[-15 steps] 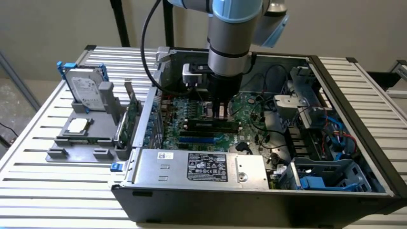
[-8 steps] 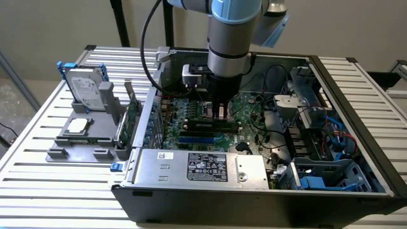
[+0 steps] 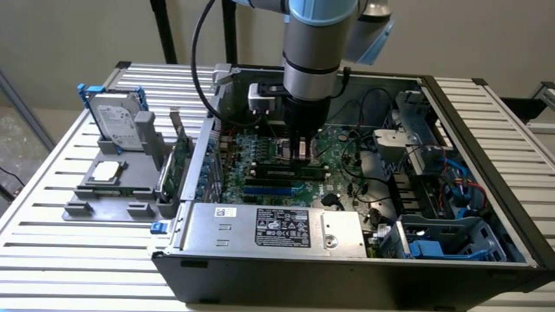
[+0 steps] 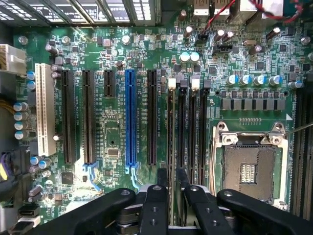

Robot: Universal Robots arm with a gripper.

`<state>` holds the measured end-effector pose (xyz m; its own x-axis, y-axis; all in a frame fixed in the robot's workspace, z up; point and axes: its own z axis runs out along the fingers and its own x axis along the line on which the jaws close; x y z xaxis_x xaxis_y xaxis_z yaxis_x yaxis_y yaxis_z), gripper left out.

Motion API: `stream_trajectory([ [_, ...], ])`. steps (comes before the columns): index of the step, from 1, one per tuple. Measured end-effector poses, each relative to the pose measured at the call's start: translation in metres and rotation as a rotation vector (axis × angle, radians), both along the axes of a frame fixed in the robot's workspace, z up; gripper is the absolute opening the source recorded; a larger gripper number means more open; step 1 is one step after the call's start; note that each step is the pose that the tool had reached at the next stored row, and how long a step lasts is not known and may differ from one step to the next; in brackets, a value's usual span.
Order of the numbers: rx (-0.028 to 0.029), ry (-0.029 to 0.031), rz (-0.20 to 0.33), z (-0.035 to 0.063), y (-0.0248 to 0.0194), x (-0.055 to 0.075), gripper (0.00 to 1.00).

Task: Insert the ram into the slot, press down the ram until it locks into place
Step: 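Insert the ram into the slot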

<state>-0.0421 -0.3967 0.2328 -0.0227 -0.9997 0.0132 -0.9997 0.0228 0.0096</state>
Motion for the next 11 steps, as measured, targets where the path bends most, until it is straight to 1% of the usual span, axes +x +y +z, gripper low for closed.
stream_trajectory([
  [2,-0.0001,0.0020,0.000,0.0066,0.0000,0.0000,0.22],
  [4,-0.0001,0.0039,0.000,0.0099,0.0000,0.0000,0.22],
  [6,0.0001,0.0044,0.000,0.0102,0.0000,0.0000,0.20],
  [7,0.0002,0.0044,0.000,0.0101,0.0000,0.0001,0.13],
  [8,0.0001,0.0045,0.000,0.0102,0.0000,0.0000,0.11],
  [11,0.0000,0.0046,0.000,0.0103,0.0000,0.0000,0.11],
])
